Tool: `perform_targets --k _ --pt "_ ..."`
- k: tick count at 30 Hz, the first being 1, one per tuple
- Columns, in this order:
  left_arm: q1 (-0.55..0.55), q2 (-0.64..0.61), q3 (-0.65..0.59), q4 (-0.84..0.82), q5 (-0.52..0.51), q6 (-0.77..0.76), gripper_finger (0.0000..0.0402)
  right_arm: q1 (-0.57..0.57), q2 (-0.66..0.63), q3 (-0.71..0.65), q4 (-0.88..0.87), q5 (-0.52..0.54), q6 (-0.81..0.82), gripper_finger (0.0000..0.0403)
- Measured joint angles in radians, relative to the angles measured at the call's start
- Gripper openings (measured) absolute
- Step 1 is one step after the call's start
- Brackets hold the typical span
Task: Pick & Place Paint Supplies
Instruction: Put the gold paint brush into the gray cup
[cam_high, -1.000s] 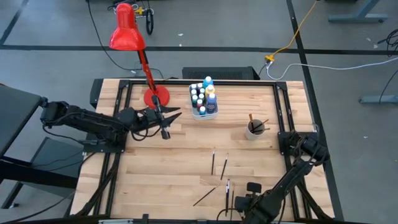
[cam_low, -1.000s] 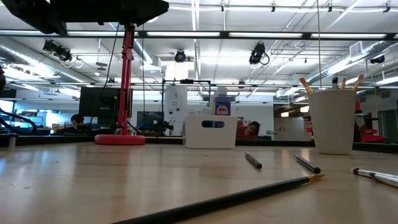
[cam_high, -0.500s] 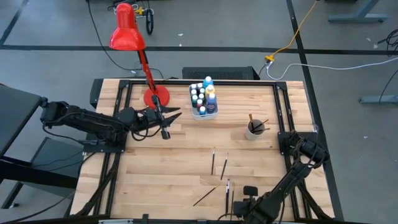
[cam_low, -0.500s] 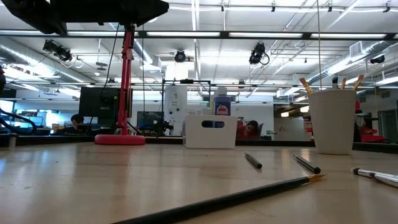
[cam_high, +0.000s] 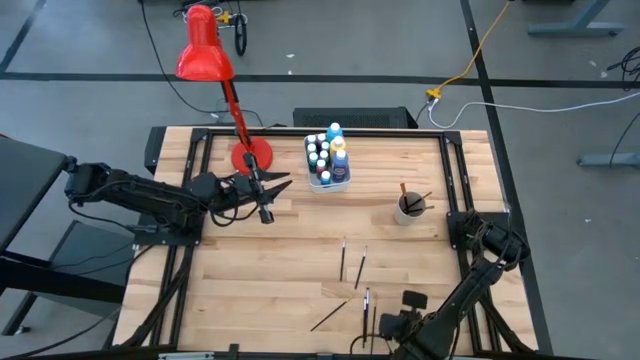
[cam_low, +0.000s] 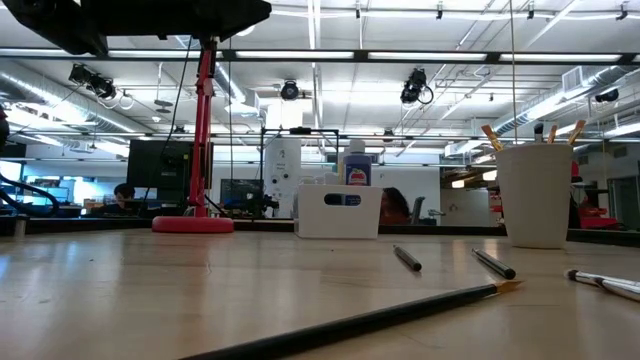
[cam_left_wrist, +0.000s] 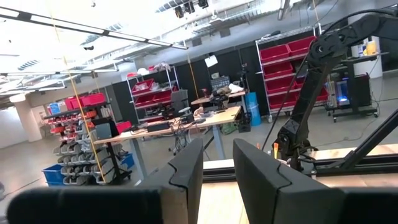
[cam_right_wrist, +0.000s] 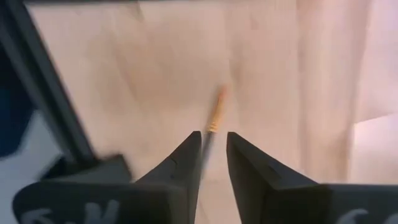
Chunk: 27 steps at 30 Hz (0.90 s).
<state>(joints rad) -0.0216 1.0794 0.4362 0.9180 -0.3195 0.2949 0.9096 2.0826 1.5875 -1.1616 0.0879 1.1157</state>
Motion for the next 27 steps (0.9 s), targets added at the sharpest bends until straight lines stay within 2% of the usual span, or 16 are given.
perform_targets --k 7,11,14,20,27 --pt "0.000 0.000 0.000 0.000 0.000 0.017 0.0096 0.000 0.003 -0.031 0.121 -0.045 0.093 0.0078" --pt "0.000 0.000 0.000 0.015 0.000 0.048 0.0096 0.000 0.004 -0.078 0.114 -0.065 0.187 0.0078" --pt "0.000 0.000 0.000 0.030 0.000 0.060 0.0096 -0.003 0.003 -0.090 0.106 -0.038 0.242 0.0078" --pt "0.000 0.000 0.000 0.040 0.001 0.061 0.0096 -0.006 0.003 -0.114 0.146 -0.061 0.266 0.0078" --pt "0.000 0.000 0.000 0.039 0.001 0.061 0.0096 -0.006 -0.015 -0.223 0.273 -0.075 0.381 0.0074"
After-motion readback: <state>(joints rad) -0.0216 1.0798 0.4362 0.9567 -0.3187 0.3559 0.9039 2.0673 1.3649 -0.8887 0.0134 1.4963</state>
